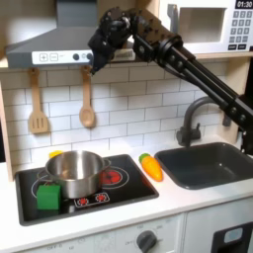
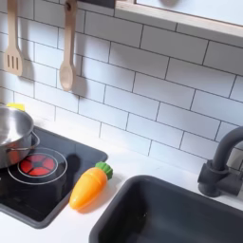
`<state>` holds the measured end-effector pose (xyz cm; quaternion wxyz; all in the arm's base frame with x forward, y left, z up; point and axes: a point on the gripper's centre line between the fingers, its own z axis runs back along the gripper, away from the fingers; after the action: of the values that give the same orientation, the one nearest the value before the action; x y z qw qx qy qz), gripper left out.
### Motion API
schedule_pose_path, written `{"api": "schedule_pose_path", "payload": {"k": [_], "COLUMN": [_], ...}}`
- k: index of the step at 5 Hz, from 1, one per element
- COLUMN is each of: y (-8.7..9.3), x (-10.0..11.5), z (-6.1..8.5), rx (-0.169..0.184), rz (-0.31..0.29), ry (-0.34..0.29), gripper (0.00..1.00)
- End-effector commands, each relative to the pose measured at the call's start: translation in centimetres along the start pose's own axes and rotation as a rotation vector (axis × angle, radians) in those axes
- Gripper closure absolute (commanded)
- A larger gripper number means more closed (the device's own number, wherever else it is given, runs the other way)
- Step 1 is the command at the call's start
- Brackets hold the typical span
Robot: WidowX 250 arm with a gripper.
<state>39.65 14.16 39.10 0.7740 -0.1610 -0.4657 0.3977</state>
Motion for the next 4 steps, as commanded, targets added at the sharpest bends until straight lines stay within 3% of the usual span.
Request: {"api": "schedule_pose_path", "payload": {"k": [1, 3, 4], "y": [0.5, 2.1, 2.8], "x": [-0.3, -3.5, -4.6], "z": [0.6, 1.9, 3.0], "rx": [0.010, 0.056, 0.082], "rz": [0.001, 0.008, 0.001], "ry": [0.007, 0.202, 0.267], "gripper": [1.00, 1.00, 1.00]}}
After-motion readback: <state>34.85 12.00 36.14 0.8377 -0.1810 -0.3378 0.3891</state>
